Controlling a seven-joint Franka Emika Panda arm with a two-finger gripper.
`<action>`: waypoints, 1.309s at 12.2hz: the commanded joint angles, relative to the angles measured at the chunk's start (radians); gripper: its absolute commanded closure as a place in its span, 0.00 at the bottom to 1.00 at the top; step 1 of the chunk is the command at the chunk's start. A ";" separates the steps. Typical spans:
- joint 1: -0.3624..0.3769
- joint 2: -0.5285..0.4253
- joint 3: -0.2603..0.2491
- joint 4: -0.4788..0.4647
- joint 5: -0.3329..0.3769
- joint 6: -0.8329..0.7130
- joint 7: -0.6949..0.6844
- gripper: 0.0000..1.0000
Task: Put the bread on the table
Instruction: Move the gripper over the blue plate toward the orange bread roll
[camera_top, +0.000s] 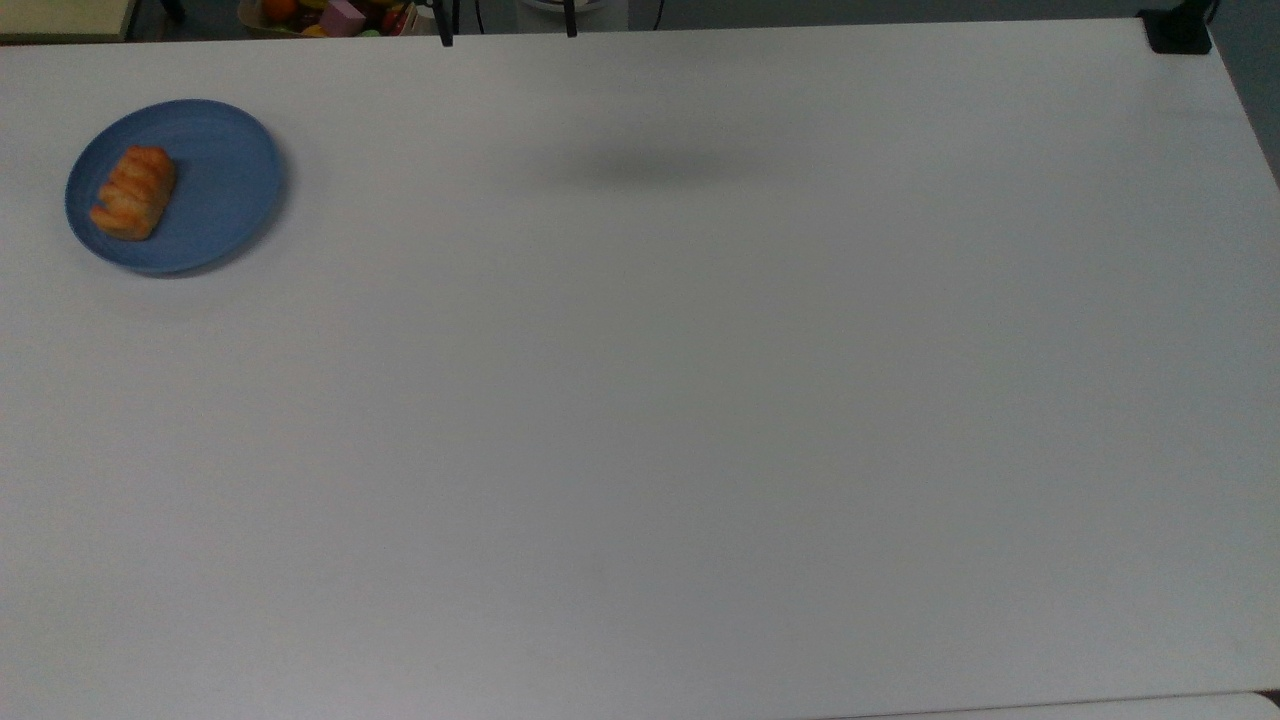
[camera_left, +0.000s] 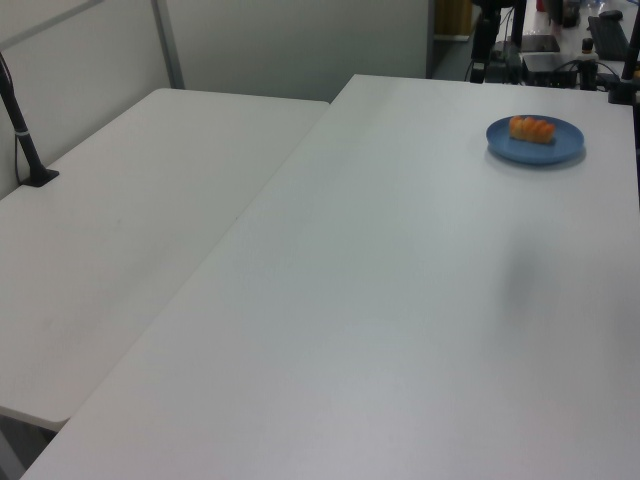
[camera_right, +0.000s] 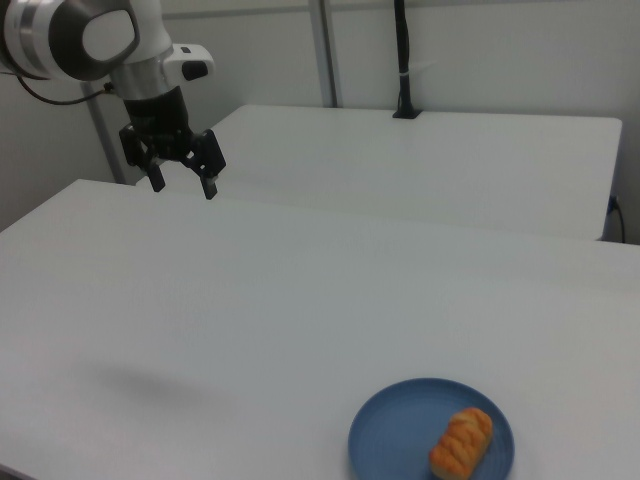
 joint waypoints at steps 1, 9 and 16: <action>0.001 -0.012 -0.003 -0.013 0.004 -0.050 -0.066 0.00; -0.052 -0.005 -0.117 0.043 -0.013 -0.095 -0.211 0.00; -0.153 0.132 -0.374 0.111 -0.008 -0.046 -0.482 0.00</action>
